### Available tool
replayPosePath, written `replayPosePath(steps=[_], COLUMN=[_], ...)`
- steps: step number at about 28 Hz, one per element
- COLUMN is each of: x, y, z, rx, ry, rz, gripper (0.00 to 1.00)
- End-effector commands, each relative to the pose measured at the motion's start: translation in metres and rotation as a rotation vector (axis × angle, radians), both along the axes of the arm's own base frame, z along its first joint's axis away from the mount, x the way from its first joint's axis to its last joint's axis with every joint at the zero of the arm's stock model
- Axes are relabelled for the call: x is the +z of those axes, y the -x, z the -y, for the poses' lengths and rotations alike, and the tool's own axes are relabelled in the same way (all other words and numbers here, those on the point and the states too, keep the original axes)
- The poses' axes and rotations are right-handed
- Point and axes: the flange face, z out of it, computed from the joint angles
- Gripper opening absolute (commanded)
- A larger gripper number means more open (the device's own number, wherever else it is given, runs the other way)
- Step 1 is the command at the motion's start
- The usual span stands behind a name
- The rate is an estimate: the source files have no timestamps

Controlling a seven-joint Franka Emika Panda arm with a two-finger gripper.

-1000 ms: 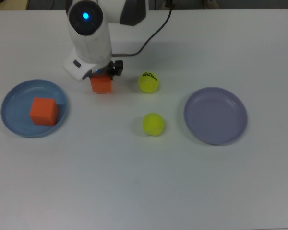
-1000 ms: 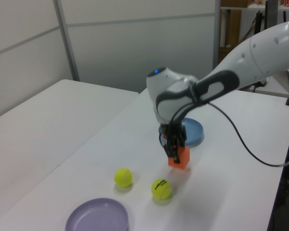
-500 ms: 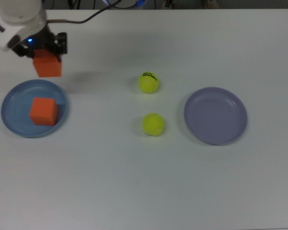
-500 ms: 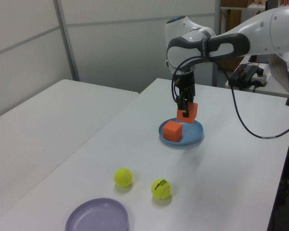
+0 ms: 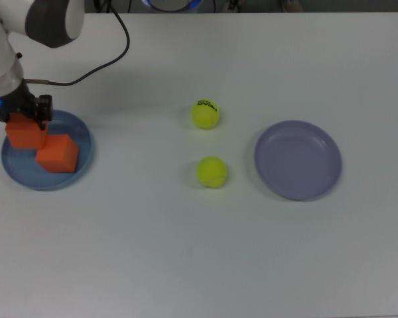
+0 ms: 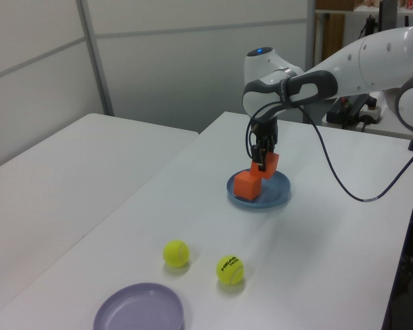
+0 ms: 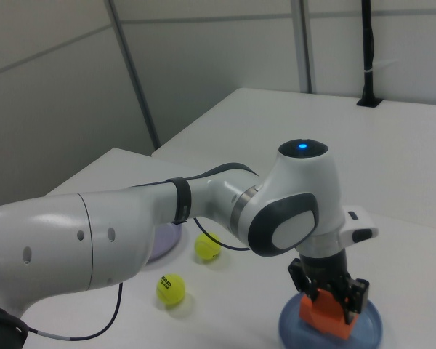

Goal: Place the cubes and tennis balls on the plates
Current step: 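Carry the second cube onto the blue plate beside the first, then release the cube, move to a tennis ball and grasp it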

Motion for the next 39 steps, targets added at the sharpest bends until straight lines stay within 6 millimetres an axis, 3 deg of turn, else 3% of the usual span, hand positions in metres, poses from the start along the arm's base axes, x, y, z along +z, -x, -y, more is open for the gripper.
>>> replayPosePath(steps=[1, 4, 11, 20, 24, 28, 30, 33, 34, 36, 37, 39], x=[0.012, 0.022, 0.019, 0.017, 0.013, -0.007, -0.024, -0.034, -0.034, -0.034, -0.032, -0.026], y=[-0.006, -0.007, -0.011, 0.002, 0.001, -0.001, -0.004, -0.005, -0.005, -0.005, -0.005, -0.004], z=[0.004, -0.002, -0.011, 0.026, 0.026, 0.026, 0.022, 0.021, 0.021, 0.020, 0.021, 0.022], rx=[-0.010, -0.008, -0.053, -0.117, -0.116, -0.112, -0.108, -0.114, -0.116, -0.119, -0.123, -0.126], ry=[0.008, -0.002, -0.011, -0.022, -0.023, -0.028, -0.037, -0.043, -0.045, -0.050, -0.050, -0.048], rz=[0.038, 0.054, 0.058, 0.062, 0.057, 0.031, 0.010, -0.002, -0.001, -0.002, 0.002, 0.011], gripper=[0.01, 0.01, 0.01, 0.01, 0.01, 0.04, 0.14, 0.28, 0.51, 0.80, 1.00, 1.00])
